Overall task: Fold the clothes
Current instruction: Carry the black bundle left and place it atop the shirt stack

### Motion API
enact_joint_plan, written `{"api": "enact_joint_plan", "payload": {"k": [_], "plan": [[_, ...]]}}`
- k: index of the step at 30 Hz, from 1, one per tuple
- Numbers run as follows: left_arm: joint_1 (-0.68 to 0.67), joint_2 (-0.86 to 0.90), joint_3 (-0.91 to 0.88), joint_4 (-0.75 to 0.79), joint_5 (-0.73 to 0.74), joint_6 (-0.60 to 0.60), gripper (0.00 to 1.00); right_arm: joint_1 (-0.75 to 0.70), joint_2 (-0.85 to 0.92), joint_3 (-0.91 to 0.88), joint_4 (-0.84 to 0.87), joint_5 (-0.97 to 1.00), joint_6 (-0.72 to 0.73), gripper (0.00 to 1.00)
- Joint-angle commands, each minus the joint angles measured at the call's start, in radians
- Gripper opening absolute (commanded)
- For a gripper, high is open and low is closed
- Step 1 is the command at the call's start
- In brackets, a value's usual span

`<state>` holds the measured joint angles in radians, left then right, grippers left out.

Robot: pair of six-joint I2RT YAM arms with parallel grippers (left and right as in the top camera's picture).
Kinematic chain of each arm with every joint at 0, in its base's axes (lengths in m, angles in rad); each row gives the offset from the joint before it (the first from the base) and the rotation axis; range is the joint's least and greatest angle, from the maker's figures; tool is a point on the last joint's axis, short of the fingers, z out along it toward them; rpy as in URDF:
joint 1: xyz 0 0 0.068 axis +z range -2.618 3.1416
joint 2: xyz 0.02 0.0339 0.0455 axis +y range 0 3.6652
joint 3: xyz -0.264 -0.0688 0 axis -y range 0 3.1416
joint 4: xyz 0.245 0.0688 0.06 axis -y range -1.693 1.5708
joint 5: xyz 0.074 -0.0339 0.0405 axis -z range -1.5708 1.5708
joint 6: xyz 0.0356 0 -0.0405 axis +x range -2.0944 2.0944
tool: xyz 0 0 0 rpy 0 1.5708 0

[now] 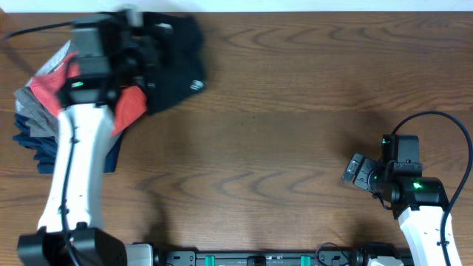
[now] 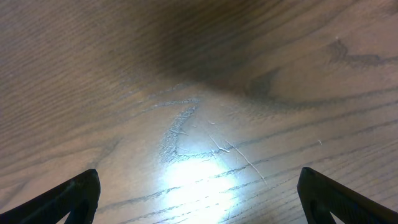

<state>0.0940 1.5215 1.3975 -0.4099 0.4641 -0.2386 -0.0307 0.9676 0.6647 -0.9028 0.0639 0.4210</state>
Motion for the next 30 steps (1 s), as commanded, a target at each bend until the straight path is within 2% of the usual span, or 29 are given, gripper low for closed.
{"api": "enact_joint_plan", "payload": {"k": [1, 8, 15, 22, 28, 29, 30], "plan": [[0.113, -0.039, 0.006, 0.03, -0.006, 0.02, 0.07, -0.015, -0.007, 0.018, 0.002, 0.015, 0.016, 0.99], [0.29, -0.039, 0.006, 0.089, 0.052, 0.012, 0.07, -0.015, -0.007, 0.018, 0.013, 0.015, 0.016, 0.99], [0.388, -0.022, 0.005, 0.044, 0.035, 0.005, 0.06, -0.015, -0.007, 0.018, 0.027, 0.015, 0.016, 0.99], [0.441, 0.023, 0.0, 0.0, -0.173, 0.006, 0.06, -0.015, -0.007, 0.018, 0.025, 0.015, 0.016, 0.99], [0.469, 0.115, 0.0, 0.011, -0.19, 0.006, 0.07, -0.015, -0.007, 0.018, 0.028, 0.014, 0.016, 0.99], [0.475, 0.13, 0.0, 0.017, -0.19, 0.005, 0.14, -0.015, -0.007, 0.018, 0.027, 0.014, 0.016, 0.99], [0.48, 0.148, 0.0, 0.026, -0.189, 0.005, 0.26, -0.015, -0.007, 0.018, 0.027, 0.014, 0.016, 0.99]]}}
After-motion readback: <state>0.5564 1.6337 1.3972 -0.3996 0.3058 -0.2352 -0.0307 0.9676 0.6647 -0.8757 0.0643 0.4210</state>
